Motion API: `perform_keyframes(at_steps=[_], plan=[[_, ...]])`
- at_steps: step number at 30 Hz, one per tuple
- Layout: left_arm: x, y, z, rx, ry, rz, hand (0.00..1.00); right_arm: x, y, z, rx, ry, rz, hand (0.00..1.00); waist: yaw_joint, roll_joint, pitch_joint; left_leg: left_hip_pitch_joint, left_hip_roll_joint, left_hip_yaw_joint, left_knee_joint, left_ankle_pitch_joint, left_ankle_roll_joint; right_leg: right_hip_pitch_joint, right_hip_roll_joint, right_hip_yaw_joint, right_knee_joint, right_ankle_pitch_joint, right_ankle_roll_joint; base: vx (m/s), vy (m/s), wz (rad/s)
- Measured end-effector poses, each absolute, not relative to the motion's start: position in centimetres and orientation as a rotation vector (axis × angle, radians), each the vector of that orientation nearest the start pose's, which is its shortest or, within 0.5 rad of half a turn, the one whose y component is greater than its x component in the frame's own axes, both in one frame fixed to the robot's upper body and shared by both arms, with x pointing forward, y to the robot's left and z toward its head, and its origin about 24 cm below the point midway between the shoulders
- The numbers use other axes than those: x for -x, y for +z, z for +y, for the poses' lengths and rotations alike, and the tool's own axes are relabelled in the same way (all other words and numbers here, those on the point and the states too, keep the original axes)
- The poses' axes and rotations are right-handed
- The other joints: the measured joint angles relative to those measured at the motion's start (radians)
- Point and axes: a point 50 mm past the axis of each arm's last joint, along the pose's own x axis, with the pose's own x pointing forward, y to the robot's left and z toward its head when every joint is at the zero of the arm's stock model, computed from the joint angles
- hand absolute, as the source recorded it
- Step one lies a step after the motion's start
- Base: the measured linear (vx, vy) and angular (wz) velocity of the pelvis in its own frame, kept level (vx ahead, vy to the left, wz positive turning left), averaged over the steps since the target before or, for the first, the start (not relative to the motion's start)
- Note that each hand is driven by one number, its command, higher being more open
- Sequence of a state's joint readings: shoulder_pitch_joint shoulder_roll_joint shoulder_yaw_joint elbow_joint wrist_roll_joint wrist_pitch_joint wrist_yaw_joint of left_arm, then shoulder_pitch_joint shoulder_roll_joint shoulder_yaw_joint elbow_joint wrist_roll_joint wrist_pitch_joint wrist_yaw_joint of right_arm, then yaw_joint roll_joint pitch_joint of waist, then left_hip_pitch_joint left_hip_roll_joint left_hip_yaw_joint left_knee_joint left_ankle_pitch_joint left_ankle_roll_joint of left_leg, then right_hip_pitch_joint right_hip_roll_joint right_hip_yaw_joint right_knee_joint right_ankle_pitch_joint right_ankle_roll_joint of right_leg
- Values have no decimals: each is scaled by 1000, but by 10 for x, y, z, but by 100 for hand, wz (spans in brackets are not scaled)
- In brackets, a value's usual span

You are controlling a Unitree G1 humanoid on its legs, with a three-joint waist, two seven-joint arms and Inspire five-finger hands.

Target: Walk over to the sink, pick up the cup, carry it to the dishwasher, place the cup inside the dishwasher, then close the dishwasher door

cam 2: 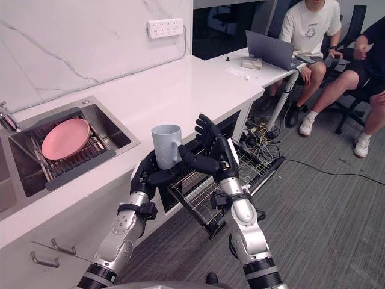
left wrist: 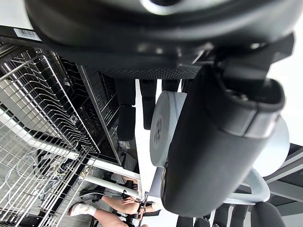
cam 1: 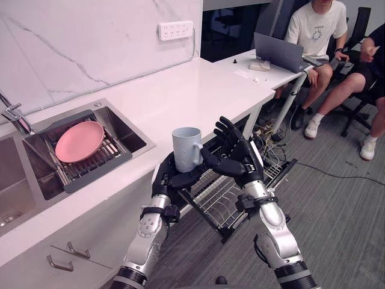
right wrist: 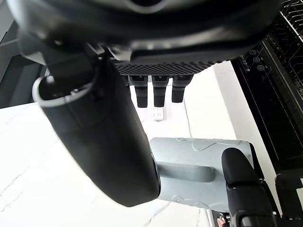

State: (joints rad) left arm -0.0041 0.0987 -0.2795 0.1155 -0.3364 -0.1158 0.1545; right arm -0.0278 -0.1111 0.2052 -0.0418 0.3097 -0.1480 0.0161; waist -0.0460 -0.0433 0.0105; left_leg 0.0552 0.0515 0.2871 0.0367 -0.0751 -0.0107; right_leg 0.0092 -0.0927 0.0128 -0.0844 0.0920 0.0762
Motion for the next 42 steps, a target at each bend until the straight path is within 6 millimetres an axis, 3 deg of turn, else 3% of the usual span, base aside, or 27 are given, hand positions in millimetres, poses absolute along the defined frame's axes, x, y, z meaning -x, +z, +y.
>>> perform_keyframes(at_steps=[17,21,30,38,42], plan=[[-256,20,110,216,-81,75,30,-249,66,-99,-191,292,-154,90,-15,-9,2,5,2,2,0,0,0,3,0,2,-1,0,0,-2,-2,0],[-261,19,113,203,-69,81,30,-249,66,-98,-189,292,-152,90,-22,-23,3,11,1,4,-2,0,-1,4,0,5,-1,0,0,0,0,-1],[-266,24,115,197,-61,60,30,-249,65,-97,-164,295,-153,90,-26,-24,4,17,1,12,-10,1,-1,4,0,11,-1,1,0,0,0,-2],[-266,31,104,159,-128,25,30,-251,47,-99,-123,254,-60,90,-22,-24,4,19,0,9,-19,7,-2,4,-2,8,-1,0,0,0,0,0],[-263,36,90,141,-198,3,30,-259,53,-106,-116,215,-84,90,-21,-24,4,12,-2,-6,-28,16,0,3,-7,-8,0,0,0,-19,-17,10]])
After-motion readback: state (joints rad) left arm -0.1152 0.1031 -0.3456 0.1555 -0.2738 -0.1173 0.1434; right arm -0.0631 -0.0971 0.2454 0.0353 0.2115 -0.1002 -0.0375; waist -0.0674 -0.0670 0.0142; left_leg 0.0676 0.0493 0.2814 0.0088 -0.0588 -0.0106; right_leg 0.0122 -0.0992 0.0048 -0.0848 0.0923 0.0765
